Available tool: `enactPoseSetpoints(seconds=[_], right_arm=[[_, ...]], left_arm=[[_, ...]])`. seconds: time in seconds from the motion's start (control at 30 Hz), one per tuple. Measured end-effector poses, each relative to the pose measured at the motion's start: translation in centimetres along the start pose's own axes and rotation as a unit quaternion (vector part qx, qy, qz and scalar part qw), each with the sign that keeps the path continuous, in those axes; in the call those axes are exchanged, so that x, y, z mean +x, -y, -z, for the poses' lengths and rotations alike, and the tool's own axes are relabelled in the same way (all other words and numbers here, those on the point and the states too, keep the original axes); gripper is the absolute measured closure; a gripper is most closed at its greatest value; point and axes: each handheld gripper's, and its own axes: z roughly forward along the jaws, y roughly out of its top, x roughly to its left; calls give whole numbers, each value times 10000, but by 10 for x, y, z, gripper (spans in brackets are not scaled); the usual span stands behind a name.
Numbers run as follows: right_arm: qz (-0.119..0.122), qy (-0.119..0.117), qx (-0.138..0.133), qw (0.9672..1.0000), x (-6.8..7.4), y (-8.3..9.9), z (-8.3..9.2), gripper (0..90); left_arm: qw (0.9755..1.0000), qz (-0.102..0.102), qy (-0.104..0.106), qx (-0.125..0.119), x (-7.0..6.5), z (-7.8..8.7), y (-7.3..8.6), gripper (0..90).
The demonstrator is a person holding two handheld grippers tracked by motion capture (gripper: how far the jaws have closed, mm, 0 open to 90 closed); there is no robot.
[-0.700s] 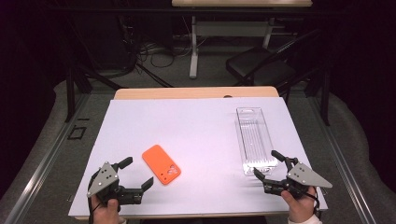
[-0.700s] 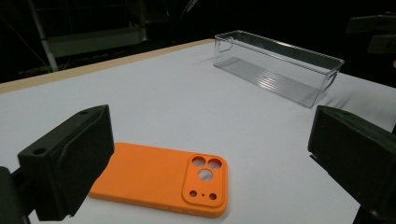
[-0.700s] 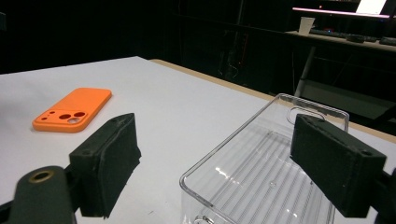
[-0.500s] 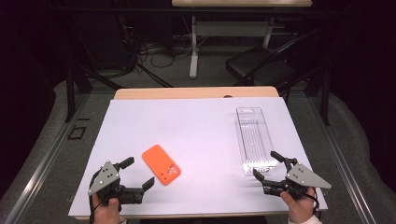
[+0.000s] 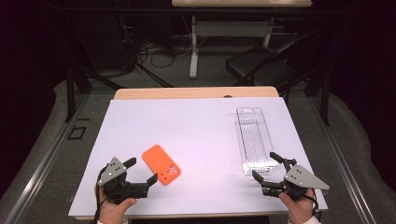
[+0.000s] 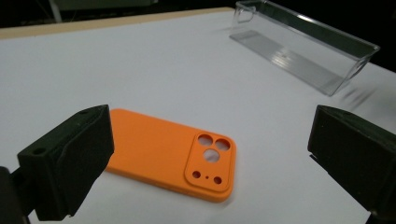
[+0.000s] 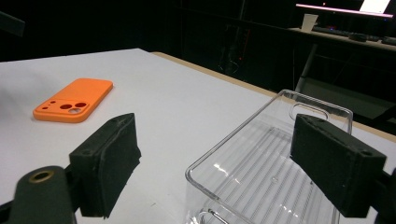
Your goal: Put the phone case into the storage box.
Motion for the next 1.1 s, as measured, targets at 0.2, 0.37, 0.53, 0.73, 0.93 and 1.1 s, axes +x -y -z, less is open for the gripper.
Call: enactPoseSetpoints(seconds=[0.2,0.37,0.53,0.73,0.93,1.1], right_arm=[[-36,0,50,10000,-1,2,0,146],[-61,44,60,10000,-2,2,-1,146],[-96,87,104,9999,-3,3,-2,146],[-86,84,140,9998,-3,4,-5,146],[-74,103,99,9999,-3,3,-4,146],[-92,106,96,9999,-3,4,-3,146]], left_arm=[[9992,46,-252,321,-1,-9,-1,9],[9973,114,-540,477,2,-12,-1,174],[9971,89,-452,601,5,-17,-6,356],[9975,39,-224,667,1,-32,-20,519],[9961,-100,-376,794,-6,-53,-29,536],[9972,6,-31,752,-3,-71,-34,627]])
